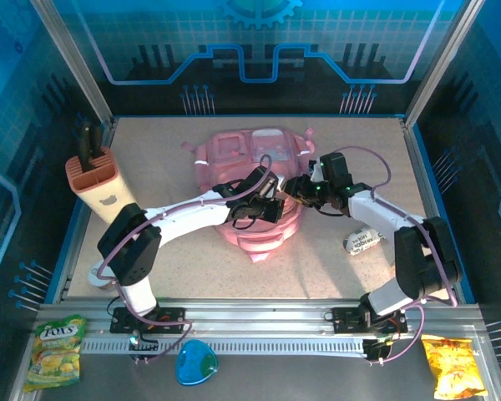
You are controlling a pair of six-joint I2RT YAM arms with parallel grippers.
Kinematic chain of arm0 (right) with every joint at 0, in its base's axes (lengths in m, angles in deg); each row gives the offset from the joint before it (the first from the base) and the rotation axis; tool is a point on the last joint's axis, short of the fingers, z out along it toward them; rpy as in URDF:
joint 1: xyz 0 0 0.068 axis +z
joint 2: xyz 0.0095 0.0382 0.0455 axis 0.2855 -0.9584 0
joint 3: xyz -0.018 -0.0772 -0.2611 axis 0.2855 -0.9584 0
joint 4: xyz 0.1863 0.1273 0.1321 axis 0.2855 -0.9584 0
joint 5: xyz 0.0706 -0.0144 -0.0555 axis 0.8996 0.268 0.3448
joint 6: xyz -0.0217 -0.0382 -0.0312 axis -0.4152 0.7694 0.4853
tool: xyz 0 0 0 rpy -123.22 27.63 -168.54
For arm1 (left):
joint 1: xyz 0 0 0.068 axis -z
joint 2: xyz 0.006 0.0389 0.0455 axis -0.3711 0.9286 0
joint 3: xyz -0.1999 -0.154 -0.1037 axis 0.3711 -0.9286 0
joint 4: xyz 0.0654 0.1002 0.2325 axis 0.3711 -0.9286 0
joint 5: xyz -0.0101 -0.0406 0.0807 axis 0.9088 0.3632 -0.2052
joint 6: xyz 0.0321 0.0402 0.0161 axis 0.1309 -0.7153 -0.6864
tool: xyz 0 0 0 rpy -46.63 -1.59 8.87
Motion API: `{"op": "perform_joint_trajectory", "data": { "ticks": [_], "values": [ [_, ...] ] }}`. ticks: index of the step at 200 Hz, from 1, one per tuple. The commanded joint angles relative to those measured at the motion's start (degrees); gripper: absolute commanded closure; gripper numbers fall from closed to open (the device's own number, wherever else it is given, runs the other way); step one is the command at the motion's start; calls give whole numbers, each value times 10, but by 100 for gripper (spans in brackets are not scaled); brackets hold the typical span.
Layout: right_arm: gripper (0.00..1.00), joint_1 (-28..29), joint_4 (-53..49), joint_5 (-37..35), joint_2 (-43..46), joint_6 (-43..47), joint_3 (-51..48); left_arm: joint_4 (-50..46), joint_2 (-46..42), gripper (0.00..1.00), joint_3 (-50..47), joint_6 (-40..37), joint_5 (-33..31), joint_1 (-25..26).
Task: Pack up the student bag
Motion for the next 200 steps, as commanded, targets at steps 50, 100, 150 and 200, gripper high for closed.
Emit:
{"op": "perform_joint_trajectory", "data": {
  "ticks": [50,100,150,200],
  "values": [
    [87,-13,-54,-89,-14,32,56,-59,-61,100,-54,16,-25,-22],
    [91,-42,-90,-112,-31,59,96,-66,-147,100,-156,-5,-16,-81],
    [91,-59,-104,-119,-40,74,110,-95,-176,100,-170,-99,-36,-132],
    [92,-64,-122,-120,-42,96,119,-120,-129,100,-112,-97,-43,-198]
  ]
}}
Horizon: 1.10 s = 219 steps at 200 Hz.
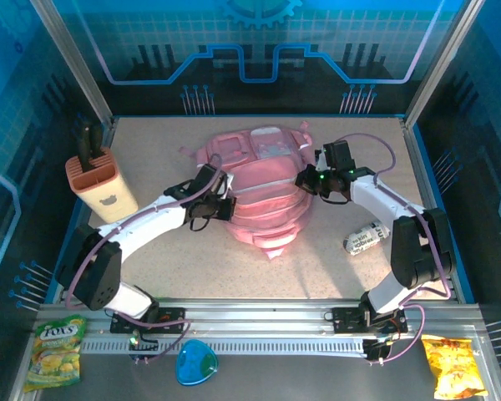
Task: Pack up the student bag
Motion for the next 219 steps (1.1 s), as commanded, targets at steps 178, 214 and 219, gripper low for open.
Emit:
{"op": "perform_joint_trajectory", "data": {
  "ticks": [178,214,219],
  "values": [
    [8,-53,-269,-303,295,-46,-188,-7,-121,4,19,33,-84,-81],
    [0,-59,-280,-342,328,-128,-238,21,-147,1,-5,46,-68,-91],
    [0,-60,-272,-338,329,-133,-244,23,-148,1,-7,46,-65,-93]
  ]
}}
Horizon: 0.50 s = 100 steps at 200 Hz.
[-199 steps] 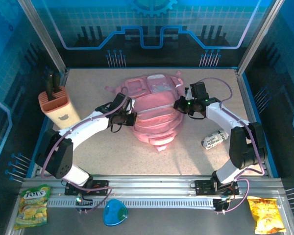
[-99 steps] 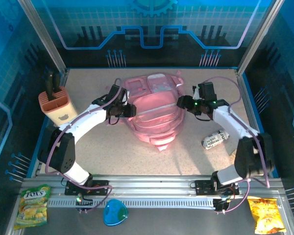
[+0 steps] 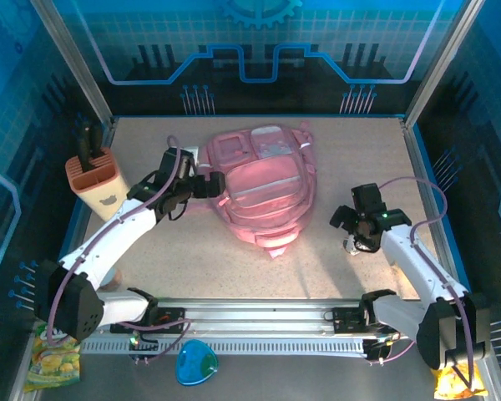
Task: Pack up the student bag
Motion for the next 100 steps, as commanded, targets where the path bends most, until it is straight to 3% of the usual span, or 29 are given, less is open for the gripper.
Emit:
{"op": "perform_joint_trajectory", "data": {
  "ticks": [1,69,100],
  "values": [
    [0,-11,-16,-41,19,-72,-27,25,-17,1,-16,12,0,-11],
    [0,-39,69,-33,-45,-113,-72,46,-21,1,-25,8,81,-23],
    [3,-64,111,-9,-71,-105,-87,46,-19,1,-24,8,88,-23]
  ]
}}
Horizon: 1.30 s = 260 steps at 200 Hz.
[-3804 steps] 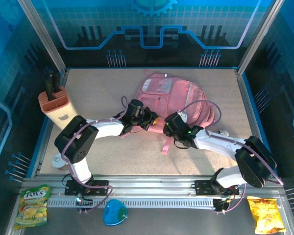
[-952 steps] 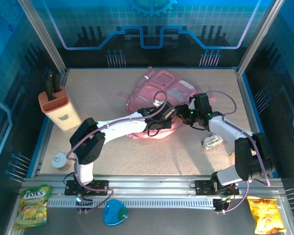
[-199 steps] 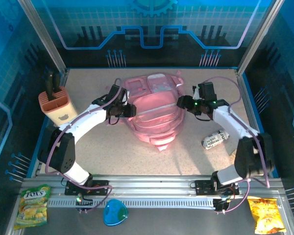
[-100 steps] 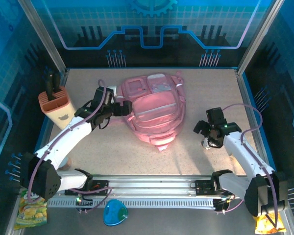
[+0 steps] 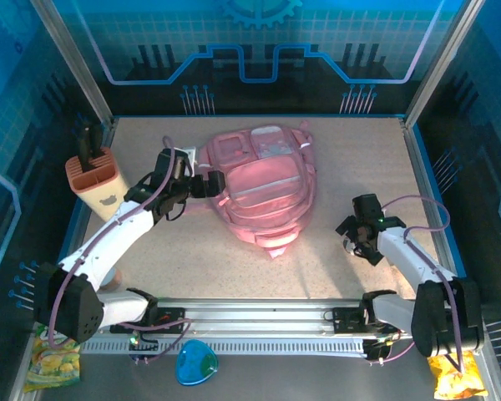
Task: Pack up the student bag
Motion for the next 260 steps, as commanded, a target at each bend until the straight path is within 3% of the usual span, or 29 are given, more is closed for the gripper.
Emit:
{"op": "perform_joint_trajectory", "data": {
  "ticks": [1,65,85,118,160,186,230,260],
  "values": [
    [3,-21,39,5,-17,-12,-11,14,-13,1,-7,0,27,-4],
    [23,-36,67,10,-51,23,-16,22,-10,1,-4,-1,76,-3],
    [36,-37,67,13,-55,36,-12,22,1,1,2,-3,98,0],
    [49,-34,64,28,-40,59,-5,2,33,1,30,-31,89,42],
    [51,-11,40,36,7,84,19,-41,115,5,97,-120,33,128],
    [51,1,28,45,24,98,38,-74,174,15,146,-191,4,170],
    [51,15,26,63,27,113,60,-185,281,21,258,-318,-12,200],
    [51,18,31,72,27,119,70,-236,352,25,313,-364,-49,214]
  ]
}}
